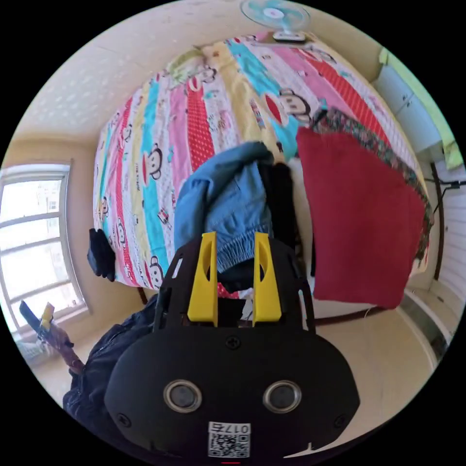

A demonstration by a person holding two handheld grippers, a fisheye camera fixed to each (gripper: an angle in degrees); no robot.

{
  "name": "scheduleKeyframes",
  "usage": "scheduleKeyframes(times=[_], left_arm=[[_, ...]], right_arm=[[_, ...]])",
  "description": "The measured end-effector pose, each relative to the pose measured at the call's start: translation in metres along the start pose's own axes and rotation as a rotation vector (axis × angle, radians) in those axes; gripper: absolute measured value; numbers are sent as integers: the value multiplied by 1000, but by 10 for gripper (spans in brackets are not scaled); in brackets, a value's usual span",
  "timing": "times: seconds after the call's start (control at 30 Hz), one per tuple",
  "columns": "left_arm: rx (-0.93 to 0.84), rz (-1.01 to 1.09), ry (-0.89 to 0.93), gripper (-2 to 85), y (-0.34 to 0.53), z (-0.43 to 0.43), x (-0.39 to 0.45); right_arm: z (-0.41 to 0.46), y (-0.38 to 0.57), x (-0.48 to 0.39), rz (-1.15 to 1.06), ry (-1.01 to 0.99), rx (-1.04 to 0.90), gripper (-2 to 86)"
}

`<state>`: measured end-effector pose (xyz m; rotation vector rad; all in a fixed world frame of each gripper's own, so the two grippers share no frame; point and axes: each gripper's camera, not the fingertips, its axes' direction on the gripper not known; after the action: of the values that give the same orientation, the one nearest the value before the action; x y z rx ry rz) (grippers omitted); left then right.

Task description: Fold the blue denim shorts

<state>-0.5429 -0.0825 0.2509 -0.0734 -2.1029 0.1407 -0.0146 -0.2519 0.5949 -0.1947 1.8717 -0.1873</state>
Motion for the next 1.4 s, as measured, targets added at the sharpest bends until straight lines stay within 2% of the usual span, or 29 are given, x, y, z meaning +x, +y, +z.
scheduleKeyframes(times=[0.07,0.13,0.3,0.37,0.43,0.53,0.67,0.73,0.93,1.1,1.17,1.23,1.4], left_arm=[[-33,-69,-61,105,30,18,-11],[-40,-136,-59,106,50,30,-23],[32,-253,46,105,76,54,-47],[61,-229,58,105,69,67,-41],[69,-174,36,105,57,79,-28],[59,-68,-20,107,37,105,1],[27,69,-73,120,6,143,43],[47,132,-91,127,-9,152,63],[160,301,-201,165,-54,168,126],[261,392,-337,138,-69,183,162],[342,505,-258,57,-58,177,182],[370,515,-267,48,-54,178,193],[492,447,-60,42,-49,152,196]], right_arm=[[42,28,32,86,-205,-29,115],[75,58,59,155,-477,20,108],[106,88,94,337,-745,119,65],[102,97,91,288,-881,149,44],[70,112,72,101,-1071,278,32],[18,119,34,-109,-1009,339,22],[-53,133,-22,-400,-1060,372,16],[-103,165,-73,-673,-1032,395,15],[-182,265,-178,-1070,-943,423,14],[-200,336,-220,-1374,-1123,357,15],[-201,353,-219,-1399,-1162,364,17],[-198,371,-208,-1406,-1148,413,24],[-175,400,-145,-1303,-1121,584,52]])
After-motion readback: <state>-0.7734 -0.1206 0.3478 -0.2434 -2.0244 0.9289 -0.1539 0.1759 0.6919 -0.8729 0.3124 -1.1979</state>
